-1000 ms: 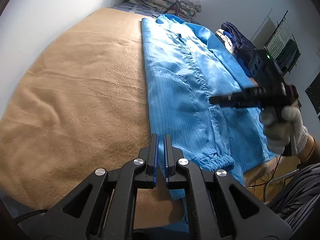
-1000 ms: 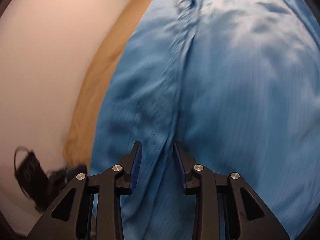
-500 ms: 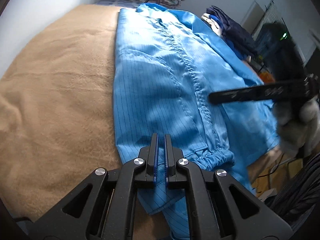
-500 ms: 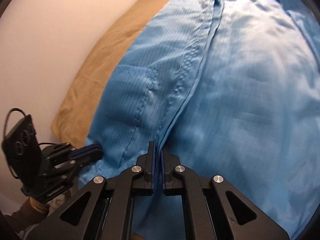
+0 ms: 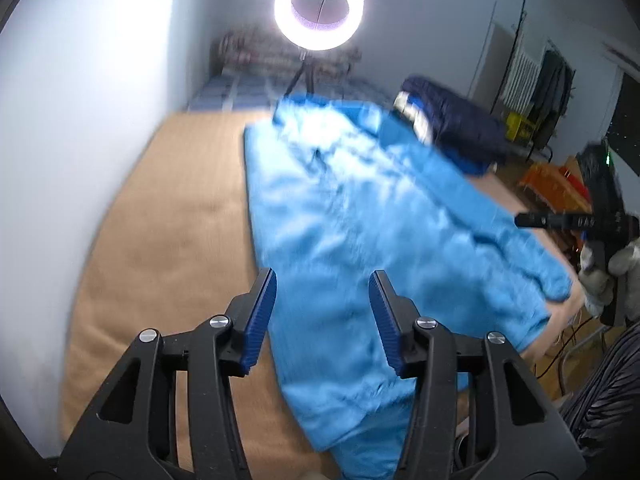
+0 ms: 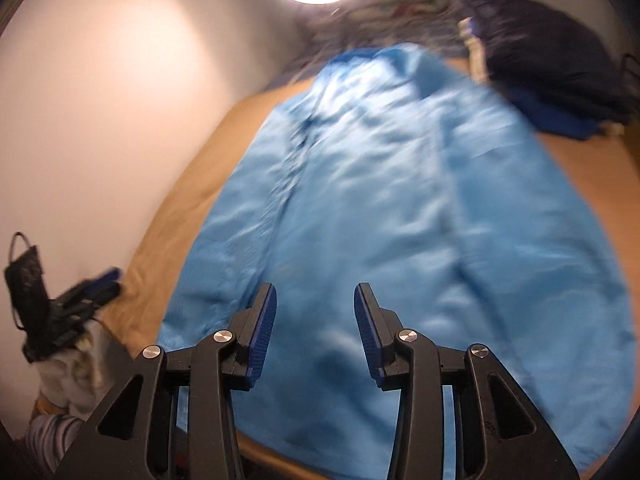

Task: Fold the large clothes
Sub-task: 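Open both tools and lift them away from the folded jacket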

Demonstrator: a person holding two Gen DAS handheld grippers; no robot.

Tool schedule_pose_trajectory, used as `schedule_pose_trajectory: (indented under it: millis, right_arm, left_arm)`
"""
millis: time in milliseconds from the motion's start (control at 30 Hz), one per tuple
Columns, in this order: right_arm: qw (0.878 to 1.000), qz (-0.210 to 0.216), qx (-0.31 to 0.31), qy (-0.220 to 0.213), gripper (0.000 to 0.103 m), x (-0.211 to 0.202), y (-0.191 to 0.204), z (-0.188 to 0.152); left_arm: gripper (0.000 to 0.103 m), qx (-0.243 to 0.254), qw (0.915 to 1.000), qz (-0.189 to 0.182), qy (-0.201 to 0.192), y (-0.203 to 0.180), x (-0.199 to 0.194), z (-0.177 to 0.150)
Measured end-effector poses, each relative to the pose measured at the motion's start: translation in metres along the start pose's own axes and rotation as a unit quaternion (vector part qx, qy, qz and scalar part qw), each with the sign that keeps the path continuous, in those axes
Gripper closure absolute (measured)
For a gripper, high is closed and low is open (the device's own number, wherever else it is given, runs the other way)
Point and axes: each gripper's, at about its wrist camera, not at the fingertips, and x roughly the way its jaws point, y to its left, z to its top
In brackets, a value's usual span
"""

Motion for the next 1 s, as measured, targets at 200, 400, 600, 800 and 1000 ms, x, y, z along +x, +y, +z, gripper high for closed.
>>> schedule_pose_trajectory:
  millis: [200,400,600,800,1000]
  right_arm:
    - [0.997,-0.073,-0.015,-0.035,0.040,-0.062,-0.033,0.009]
    - [0.989,-0.138,0.028,-0.042,0.040,-0.072,-0.093,0.005]
    - [0.976,-0.178,0.116,-0.042,0.040,-0.073,-0.164,-0.017]
    - [0.959,-0.198,0.199,-0.029,0.040,-0.071,-0.225,-0.053]
    - [0.953,-0.159,0.257,-0.014,0.040,-0.063,-0.264,-0.071]
  left_arm:
    - [0.053,0.022,0.9992,-0.005,-0.031,-0.019,-0.023,0.053]
    - [0.045,0.096,0.9953,0.006,-0.007,-0.057,-0.027,0.072]
    - [0.044,0.131,0.9911,0.012,0.022,-0.082,-0.014,0.047]
    - [0.044,0.094,0.9942,-0.033,0.040,-0.099,0.008,0.034]
    - [0.044,0.100,0.9913,-0.046,0.071,-0.116,0.038,0.013]
